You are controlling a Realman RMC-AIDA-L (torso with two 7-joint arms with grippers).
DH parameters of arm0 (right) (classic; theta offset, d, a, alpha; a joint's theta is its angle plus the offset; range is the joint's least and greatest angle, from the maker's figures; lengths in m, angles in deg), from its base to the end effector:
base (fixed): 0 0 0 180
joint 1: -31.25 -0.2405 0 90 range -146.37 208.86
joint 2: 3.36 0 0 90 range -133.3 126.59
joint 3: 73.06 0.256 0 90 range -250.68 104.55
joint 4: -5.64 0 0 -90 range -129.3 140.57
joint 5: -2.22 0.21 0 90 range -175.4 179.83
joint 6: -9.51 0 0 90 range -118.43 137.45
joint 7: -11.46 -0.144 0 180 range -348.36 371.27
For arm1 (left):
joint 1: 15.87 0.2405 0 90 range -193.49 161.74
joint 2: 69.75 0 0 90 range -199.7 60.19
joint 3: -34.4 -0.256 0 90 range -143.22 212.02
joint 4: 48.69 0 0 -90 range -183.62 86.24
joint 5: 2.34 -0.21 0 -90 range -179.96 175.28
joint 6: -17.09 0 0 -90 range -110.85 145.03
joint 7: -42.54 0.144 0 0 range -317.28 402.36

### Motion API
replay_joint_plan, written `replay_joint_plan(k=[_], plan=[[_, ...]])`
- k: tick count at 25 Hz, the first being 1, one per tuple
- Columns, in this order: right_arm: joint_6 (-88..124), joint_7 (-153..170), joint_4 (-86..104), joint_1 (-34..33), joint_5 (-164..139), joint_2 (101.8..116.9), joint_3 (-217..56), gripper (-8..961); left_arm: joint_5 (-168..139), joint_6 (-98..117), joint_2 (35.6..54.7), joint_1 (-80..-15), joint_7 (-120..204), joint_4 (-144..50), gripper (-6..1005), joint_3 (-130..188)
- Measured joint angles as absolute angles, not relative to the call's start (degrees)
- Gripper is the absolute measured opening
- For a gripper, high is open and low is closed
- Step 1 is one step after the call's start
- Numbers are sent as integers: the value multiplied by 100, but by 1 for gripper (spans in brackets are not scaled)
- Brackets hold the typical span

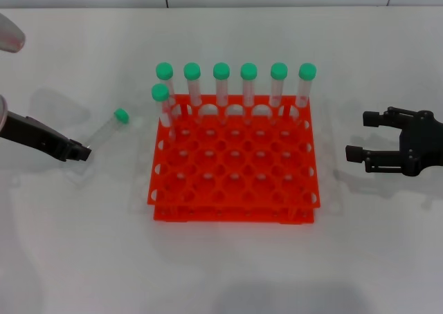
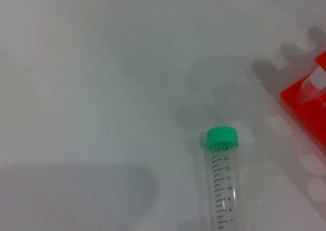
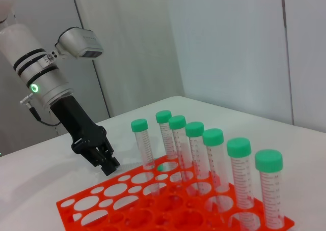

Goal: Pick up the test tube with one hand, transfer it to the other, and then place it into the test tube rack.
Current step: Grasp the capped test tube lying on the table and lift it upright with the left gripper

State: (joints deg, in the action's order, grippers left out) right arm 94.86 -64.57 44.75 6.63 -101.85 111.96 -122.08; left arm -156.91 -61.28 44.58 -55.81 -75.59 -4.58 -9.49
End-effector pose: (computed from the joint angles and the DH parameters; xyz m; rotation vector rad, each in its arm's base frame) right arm 0.2842 0.3243 0.0199 -2.6557 0.5549 0.6515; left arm -0.3031 0.3785 0.0387 -2.5022 -1.1302 0.3187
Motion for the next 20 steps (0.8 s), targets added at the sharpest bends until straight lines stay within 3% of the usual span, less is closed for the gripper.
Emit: replay_joint_plan(k=[20], plan=[[9485,-6403,4473,795,-10096,11196,-12210,829,-13471,-5841,4343,-5030,-6807,174,190,-779]])
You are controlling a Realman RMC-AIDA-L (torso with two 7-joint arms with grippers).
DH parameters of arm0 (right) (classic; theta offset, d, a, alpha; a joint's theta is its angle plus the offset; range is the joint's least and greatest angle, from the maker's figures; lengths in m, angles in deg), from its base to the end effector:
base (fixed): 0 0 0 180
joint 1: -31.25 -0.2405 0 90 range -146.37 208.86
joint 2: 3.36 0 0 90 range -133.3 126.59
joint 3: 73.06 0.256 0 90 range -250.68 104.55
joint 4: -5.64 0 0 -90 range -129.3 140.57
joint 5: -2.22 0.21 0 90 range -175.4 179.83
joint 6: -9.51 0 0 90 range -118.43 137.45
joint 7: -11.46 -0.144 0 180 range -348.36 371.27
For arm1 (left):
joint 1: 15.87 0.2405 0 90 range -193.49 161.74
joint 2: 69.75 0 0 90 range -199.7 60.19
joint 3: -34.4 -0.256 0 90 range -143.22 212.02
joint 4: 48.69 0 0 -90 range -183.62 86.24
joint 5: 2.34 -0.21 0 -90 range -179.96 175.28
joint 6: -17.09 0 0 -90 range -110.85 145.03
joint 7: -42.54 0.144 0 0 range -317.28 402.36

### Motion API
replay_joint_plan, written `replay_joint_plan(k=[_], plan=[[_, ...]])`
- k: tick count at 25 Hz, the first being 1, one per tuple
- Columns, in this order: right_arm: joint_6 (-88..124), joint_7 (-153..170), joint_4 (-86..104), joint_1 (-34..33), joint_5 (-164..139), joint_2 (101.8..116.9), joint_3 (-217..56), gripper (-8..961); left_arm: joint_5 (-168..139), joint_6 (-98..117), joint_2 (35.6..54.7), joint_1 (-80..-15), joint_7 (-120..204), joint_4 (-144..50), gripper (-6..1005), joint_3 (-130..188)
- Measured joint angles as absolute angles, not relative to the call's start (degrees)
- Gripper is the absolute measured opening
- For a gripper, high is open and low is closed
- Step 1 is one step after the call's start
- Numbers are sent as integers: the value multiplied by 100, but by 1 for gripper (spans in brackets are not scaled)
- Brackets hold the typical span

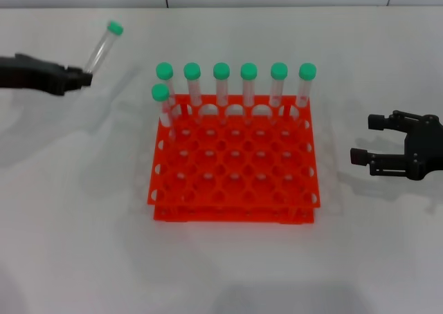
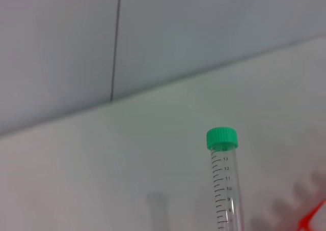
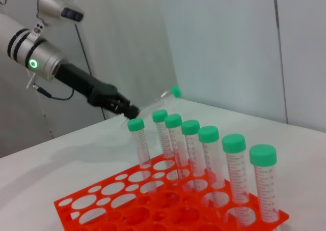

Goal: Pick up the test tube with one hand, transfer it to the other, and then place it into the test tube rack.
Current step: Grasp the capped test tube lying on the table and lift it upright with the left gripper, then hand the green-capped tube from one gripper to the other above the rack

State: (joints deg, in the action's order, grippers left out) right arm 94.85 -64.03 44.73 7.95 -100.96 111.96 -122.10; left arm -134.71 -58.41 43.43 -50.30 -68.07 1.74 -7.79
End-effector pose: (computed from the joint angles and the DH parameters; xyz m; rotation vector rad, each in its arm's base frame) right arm 0.2901 0.3187 0.0210 -2.6359 0.5703 0.6598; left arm -0.2842 0.3930 0.0744 -2.4183 -0.9651 -0.1665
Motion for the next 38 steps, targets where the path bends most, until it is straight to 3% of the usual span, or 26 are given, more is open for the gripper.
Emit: replay_joint_plan(k=[21,38], plan=[[9535,-6407,4430,855,-9965,11196,-12210,827,-10118,-5880,4471,-4861,-4290,-572,191,-797],[9614,-6389,4462,816,-9876,11196,-12267,826,-9344,-6331,4823,-5332,-2994,-1623,190,-854]])
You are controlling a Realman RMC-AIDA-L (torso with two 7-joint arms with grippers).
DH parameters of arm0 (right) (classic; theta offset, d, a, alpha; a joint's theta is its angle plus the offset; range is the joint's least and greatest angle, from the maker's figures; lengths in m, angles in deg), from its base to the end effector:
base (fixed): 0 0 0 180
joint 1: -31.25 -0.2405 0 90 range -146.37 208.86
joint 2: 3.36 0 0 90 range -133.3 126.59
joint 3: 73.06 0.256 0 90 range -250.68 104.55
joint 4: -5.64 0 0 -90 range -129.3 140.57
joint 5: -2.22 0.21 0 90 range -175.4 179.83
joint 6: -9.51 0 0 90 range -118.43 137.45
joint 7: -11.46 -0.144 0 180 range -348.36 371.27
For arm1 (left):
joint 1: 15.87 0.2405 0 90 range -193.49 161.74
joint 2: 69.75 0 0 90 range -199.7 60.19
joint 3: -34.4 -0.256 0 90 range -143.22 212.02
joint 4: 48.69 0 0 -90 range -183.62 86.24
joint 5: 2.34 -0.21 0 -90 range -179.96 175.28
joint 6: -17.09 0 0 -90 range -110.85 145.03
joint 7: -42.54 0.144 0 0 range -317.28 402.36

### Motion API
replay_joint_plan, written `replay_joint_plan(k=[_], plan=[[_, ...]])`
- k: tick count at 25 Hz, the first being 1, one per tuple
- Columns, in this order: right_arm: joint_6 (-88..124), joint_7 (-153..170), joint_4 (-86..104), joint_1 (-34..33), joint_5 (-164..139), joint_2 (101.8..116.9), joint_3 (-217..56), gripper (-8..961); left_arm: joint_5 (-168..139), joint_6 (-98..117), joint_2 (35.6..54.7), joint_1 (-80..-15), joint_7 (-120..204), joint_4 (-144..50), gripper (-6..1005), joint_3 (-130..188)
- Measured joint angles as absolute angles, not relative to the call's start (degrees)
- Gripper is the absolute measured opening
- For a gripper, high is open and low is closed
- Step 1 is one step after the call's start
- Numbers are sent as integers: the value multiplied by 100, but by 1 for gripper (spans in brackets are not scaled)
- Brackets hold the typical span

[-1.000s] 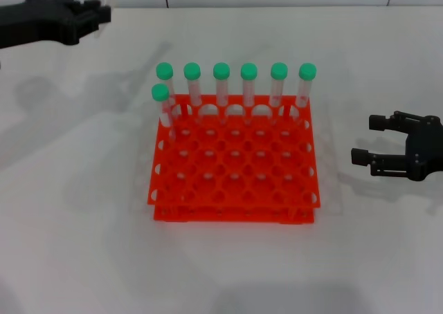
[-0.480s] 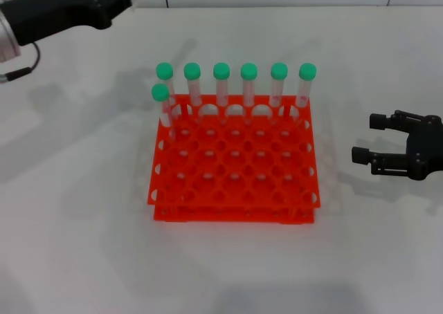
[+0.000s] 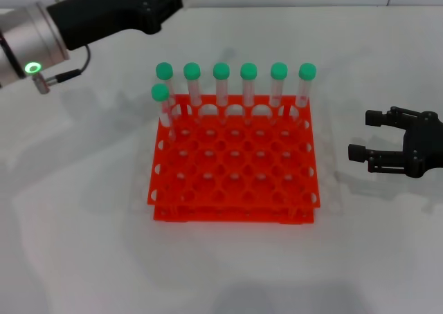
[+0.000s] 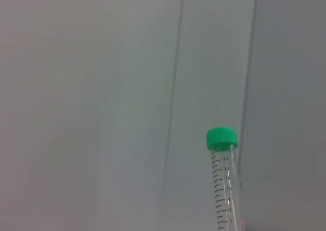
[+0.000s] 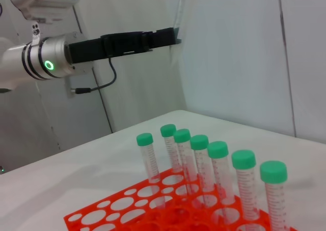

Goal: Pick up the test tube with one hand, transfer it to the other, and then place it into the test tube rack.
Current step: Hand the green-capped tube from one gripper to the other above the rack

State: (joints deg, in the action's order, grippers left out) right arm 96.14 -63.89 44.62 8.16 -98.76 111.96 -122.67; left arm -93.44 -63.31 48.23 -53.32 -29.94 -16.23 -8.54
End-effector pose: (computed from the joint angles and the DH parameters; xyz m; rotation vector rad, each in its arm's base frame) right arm 0.2852 0.3171 0.0219 -2.6351 0.5608 0.7154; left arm -0.2023 0.3916 0.0214 -2.4405 -0.4211 -1.0311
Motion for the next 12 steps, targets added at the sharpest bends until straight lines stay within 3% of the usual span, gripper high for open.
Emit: replay_joint_plan(k=[12], plan=[[9728,-6388,4491,778,-9877,11182,-12227,824,-9502,-6348,4842,-5623,-2777,-2134,190,-1158]])
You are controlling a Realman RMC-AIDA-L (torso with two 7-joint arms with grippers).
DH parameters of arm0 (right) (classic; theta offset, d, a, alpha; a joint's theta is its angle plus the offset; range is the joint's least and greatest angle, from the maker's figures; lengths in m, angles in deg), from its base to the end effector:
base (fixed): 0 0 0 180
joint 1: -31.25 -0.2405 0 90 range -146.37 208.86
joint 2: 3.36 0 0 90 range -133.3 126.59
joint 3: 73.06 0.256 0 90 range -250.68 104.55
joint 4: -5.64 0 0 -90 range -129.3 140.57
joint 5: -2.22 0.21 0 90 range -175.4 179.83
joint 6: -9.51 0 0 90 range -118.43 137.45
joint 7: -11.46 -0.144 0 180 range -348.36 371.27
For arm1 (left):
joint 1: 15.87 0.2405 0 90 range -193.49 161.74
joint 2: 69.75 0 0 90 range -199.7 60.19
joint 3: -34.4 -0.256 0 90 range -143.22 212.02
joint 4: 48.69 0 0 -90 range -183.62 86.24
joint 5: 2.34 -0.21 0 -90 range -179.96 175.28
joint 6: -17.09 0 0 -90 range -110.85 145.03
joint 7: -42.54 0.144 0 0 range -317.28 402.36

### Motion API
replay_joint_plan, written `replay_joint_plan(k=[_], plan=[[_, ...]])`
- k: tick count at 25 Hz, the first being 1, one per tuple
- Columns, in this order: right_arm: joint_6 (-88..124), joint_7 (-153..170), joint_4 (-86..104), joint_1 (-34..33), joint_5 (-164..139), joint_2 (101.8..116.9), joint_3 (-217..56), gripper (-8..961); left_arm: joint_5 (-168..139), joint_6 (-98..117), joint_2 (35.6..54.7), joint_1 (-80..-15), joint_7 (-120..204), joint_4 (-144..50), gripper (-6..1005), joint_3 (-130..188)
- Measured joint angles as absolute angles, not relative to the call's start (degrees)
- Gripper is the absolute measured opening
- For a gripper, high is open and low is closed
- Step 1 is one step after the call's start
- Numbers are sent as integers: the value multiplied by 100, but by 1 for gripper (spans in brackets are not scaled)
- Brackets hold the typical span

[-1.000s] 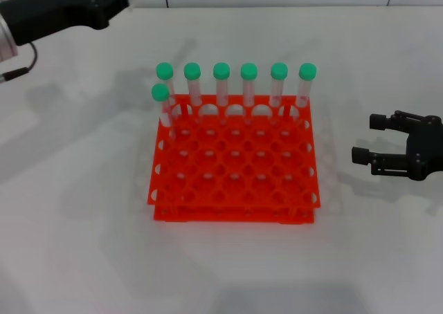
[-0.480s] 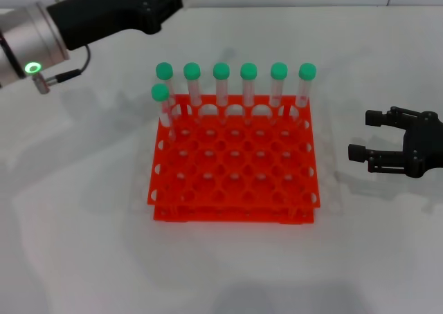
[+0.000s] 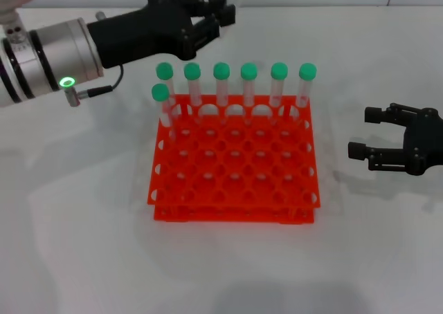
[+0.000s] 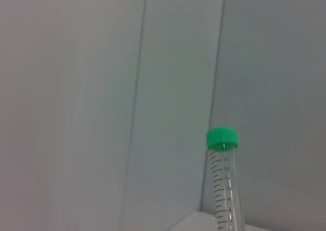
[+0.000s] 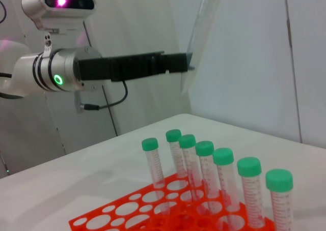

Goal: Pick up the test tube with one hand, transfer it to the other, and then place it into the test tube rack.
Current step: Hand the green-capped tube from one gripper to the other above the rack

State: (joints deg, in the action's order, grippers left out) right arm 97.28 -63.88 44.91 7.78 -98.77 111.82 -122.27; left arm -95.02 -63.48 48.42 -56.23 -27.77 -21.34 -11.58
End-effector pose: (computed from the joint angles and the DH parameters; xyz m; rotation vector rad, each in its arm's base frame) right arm 0.2816 0.3180 0.0245 -2.6454 0.5405 0.7305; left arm -0.1909 0.3874 -0.0076 -2.5613 -0.4072 -1.0072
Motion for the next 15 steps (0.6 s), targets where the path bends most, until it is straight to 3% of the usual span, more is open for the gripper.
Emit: replay_joint_plan(k=[15], plan=[[9779,-6412,4608,765,-9798,11178,-12219,823,-9796,-6427,4774,-5634,-2973,-2134,191,-1559]])
